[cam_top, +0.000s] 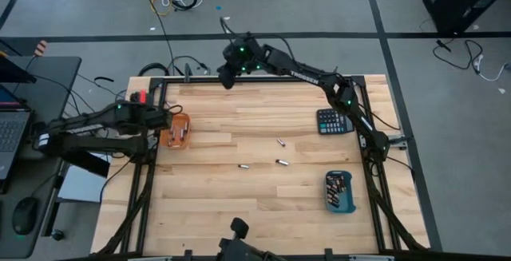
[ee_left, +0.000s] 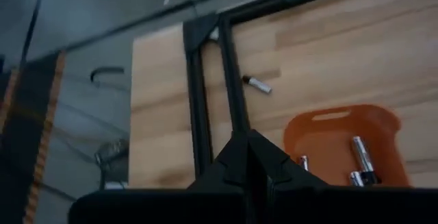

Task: Sort batteries
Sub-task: Put the silver battery into the orange bin

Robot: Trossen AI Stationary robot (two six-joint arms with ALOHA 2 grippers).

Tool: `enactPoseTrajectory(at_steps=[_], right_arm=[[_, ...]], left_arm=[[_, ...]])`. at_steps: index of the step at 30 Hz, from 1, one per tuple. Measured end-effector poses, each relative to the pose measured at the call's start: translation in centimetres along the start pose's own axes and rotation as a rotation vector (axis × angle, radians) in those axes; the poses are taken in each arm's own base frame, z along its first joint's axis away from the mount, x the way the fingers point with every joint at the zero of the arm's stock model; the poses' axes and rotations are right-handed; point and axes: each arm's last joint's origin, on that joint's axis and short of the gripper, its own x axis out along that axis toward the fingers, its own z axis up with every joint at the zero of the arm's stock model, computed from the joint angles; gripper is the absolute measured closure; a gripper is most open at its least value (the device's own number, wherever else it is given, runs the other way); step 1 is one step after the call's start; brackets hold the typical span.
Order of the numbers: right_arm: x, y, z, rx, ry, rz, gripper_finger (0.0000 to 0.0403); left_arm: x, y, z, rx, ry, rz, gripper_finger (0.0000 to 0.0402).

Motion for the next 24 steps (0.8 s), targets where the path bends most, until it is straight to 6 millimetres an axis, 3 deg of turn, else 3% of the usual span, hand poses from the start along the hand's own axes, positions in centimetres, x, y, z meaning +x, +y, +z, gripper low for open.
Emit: enactPoseTrajectory(at_steps=[9,16,24], right_arm=[[-0.1,0.1,0.1,0.005,-0.007,0.002,0.0402],[-0.1,0.1,0.0,0.008,0.002,0.002,0.0402],[-0.1,0.2,-0.2,0.014,0.033,0.062,0.0402]], left_arm=[[3.0,-1.4,-0.8,-0.105,0.120,0.068,0.0402],[5.0,-2.8,0.0,-0.051,0.177,0.156,0.0402],[7.3,-5.5,0.9,0.061,0.242,0.131,0.0402]])
